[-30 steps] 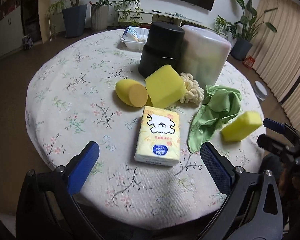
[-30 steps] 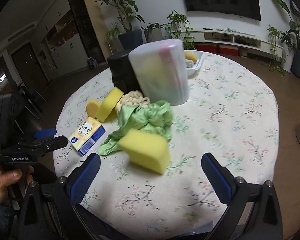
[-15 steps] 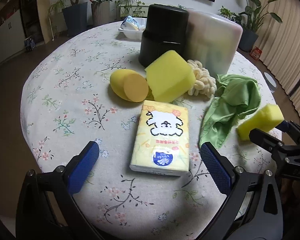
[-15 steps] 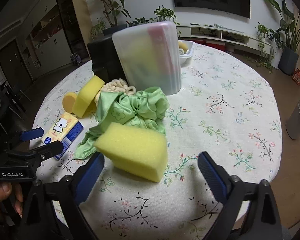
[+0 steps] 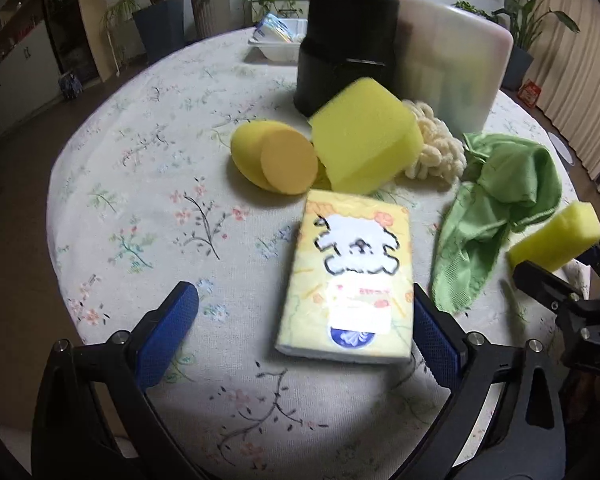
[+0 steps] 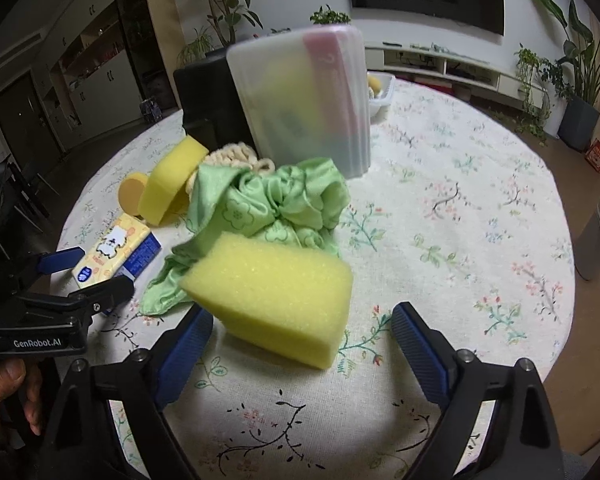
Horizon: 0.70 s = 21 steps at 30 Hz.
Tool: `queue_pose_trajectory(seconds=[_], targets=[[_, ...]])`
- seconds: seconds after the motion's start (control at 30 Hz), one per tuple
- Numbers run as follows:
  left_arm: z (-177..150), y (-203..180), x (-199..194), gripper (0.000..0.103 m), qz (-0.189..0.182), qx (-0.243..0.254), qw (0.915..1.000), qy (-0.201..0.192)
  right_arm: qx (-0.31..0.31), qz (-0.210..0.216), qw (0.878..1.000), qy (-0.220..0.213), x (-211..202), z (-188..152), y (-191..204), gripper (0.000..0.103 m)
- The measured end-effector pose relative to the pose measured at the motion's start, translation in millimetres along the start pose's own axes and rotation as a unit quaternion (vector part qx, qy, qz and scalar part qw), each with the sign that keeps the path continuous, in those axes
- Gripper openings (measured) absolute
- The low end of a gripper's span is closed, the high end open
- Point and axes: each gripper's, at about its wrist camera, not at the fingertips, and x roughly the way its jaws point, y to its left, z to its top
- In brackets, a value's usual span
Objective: Organize soft objects
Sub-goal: 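Move both tools back toward the remaining objects on the table, then grasp the yellow tissue pack with the left tool while the right tool grasps a yellow sponge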
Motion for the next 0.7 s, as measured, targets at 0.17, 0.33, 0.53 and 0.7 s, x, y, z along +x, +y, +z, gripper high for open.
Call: queue_pose_trajectory(seconds=[0.17,0.33,0.53,0.7], targets=[[-1.1,-2.6,1.8,0.102,0.008,0.003,1.0,0.002,-0.03,-0.031,0.999,0.007,3.9,-3.5,14.5,0.097],[-3.2,-3.7,2.4,0.103,0.013,0.001,0.9999,-0.01,-0.021,-0.028,0.999,0.006,1.9,-4.4,14.4,0.099],[-2.7,-5.2,0.7,0.102,0.011,-0.001,0.9999,0.001,-0.013,-0.042,0.999,-0.005,-1.3,-3.2,13.5,0.084],[-3.3,-16.7,-10.5,0.05,0.0,0.023,0.9995,-0.022,-0.011,-0.038,0.999,-0.015,-3.8,0.0,6.9,0.046]])
